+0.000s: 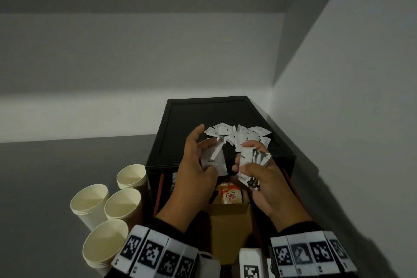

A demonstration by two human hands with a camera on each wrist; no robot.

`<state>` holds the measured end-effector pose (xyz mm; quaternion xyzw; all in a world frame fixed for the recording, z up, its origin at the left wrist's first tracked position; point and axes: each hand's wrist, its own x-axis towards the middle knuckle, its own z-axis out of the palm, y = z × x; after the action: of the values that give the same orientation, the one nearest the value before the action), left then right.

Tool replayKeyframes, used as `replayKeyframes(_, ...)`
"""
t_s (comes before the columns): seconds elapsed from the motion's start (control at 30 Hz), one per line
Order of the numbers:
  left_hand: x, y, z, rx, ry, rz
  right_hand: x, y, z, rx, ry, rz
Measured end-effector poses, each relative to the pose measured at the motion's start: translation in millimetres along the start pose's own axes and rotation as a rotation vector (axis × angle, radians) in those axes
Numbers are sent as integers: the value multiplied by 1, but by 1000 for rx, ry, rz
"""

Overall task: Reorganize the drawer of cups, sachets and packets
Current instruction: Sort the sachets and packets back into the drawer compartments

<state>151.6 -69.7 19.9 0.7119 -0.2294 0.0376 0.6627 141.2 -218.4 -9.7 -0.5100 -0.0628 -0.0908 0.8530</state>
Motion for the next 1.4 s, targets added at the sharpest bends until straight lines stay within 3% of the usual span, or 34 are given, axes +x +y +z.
replayKeyframes(0.2,-6,2,4,4,-50,31,0,1,-1,90,-49,23)
replayKeyframes(0.43,0,-4,2,-458,-89,-173,-1,-1,-2,43,-41,-37)
replayKeyframes(0.7,-1,0,9,-100,61,-245,-4,2,6,-311,-47,-182)
replayKeyframes(0.93,-2,-8,6,101,48,-195,-3,7,6,-444,-49,-160)
replayKeyframes(1.03,-1,-15,4,208,10,-161,-4,7,9,-434,-47,-114)
replayKeyframes(1.23,-2,-14,4,519,-220,-29,-3,8,14,-569,60,-100)
replayKeyframes(1.33,-1,-17,1,477,-278,-33,-5,6,17,-648,96,-112)
replayKeyframes(1.4,0,-21,0,351,-205,-64,-4,5,17,-642,110,-155)
